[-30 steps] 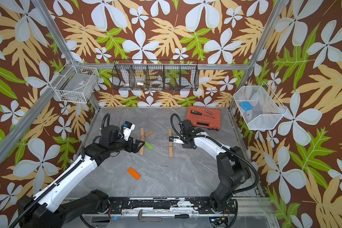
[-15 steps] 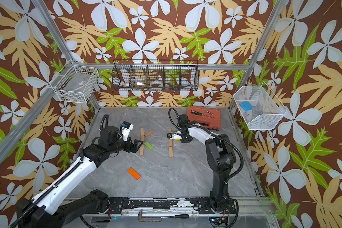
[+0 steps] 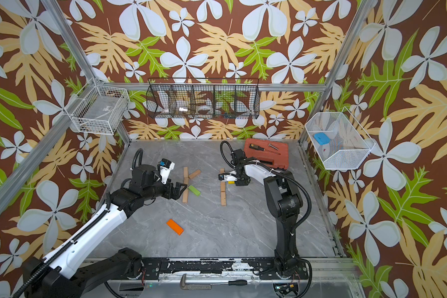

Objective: Assemble the letter k with building blocks
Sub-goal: Place the building block at the center of the board.

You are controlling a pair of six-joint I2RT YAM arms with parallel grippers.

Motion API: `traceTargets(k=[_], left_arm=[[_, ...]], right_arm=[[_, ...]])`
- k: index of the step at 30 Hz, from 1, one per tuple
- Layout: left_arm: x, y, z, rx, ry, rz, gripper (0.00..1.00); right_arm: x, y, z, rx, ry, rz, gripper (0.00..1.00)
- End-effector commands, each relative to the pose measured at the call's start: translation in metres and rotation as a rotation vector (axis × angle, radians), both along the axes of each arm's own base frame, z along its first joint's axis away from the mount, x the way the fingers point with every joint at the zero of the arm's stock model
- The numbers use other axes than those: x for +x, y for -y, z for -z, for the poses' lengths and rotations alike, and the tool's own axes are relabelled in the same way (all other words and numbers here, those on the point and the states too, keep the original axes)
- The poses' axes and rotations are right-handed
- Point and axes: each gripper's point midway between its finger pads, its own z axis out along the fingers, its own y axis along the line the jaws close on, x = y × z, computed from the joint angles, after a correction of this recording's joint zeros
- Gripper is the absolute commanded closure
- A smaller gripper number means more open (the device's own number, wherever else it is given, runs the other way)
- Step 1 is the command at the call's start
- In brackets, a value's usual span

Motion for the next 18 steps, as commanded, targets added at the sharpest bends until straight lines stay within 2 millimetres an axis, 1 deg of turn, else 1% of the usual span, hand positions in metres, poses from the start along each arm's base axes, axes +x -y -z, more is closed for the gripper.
traceTargets(k=[1,2,7,11,12,14,16,18], left_arm=[[0.004,0.0,-0.004,0.004,0.019,-0.006,0.04],[0.004,0.0,-0.003,0.004,0.018,-0.006,0.04],[0.005,-0.001,-0.001,0.011,0.012,-0.011,0.04],[0.006,0.0,0.002,0.014,0.005,-0.006,0.04],[0.007,0.001,0.001,0.011,0.009,-0.004,0.04],[0.009,0.008,-0.003,-0.013,0.018,0.024,0.04],[0.012,0.019,-0.012,-0.058,0.037,0.06,0.04],[0.02,0.029,-0.02,-0.051,0.071,0.077,0.06]], right_arm=[[-0.002,0.003,0.0,-0.002,-0.011,0.011,0.75],[-0.002,0.004,0.001,-0.006,-0.015,0.009,0.65],[0.002,-0.002,-0.008,0.028,0.005,0.016,0.63],[0.006,-0.013,-0.027,0.101,0.031,0.023,0.61],[0.008,-0.017,-0.036,0.132,0.043,0.037,0.61],[0.012,-0.024,-0.061,0.224,0.074,0.086,0.61],[0.017,-0.028,-0.1,0.393,0.131,0.181,0.6],[0.021,-0.023,-0.146,0.628,0.202,0.332,0.57]])
